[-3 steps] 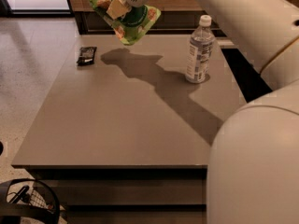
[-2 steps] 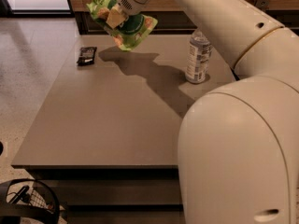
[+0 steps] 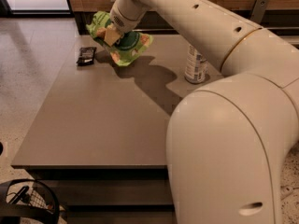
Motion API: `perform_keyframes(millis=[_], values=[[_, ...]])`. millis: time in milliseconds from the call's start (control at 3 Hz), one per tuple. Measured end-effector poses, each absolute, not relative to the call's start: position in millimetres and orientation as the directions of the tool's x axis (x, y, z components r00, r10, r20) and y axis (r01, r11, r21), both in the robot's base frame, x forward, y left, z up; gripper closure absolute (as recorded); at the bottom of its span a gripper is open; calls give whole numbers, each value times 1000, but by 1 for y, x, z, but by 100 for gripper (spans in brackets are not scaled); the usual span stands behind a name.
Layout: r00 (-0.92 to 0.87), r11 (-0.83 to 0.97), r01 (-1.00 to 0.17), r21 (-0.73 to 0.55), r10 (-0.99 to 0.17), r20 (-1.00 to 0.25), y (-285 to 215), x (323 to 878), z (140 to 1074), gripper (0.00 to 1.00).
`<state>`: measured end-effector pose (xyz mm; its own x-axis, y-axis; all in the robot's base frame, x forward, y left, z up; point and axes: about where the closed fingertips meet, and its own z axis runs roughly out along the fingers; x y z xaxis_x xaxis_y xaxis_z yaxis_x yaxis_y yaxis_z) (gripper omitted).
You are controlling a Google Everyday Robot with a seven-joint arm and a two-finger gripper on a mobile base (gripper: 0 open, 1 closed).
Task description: Move green rice chip bag near rxbar chocolate
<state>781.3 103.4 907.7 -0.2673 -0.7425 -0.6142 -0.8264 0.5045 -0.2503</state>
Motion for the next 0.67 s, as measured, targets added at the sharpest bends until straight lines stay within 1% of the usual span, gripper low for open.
perform_keyframes(millis=[333, 667], values=[[-283, 506, -828, -241, -749, -599, 105, 778, 896, 88], [-284, 504, -830, -239, -751, -597, 106, 778, 893, 64]])
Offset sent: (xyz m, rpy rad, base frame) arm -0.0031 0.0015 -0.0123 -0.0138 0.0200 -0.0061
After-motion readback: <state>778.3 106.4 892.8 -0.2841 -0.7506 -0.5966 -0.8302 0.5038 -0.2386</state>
